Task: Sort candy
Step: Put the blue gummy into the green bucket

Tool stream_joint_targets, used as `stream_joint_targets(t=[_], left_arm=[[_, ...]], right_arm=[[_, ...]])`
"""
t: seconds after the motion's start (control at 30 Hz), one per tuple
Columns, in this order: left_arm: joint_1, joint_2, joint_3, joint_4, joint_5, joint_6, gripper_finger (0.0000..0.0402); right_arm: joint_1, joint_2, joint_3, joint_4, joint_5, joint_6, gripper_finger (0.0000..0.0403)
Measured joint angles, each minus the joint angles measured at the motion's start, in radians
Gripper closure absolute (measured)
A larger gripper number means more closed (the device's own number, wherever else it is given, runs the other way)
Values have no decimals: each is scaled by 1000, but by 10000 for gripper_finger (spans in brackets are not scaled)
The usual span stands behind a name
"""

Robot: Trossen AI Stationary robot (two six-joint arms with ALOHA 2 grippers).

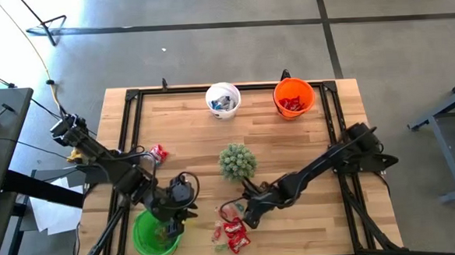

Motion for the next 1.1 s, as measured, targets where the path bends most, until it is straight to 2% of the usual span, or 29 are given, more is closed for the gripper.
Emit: stream_joint_targets(t=[0.3,0.47,0.9,1.1], left_arm=[[17,0,0,2,1,17,304],[18,0,0,2,0,17,304],[17,0,0,1,0,17,304],[17,0,0,1,1,14,304]], right_arm=[[-50,37,0,13,1,-109,219],[-63,37,0,62,-3,-106,219],[-61,37,0,46,44,-83,219],[-42,37,0,46,19,-5,219]])
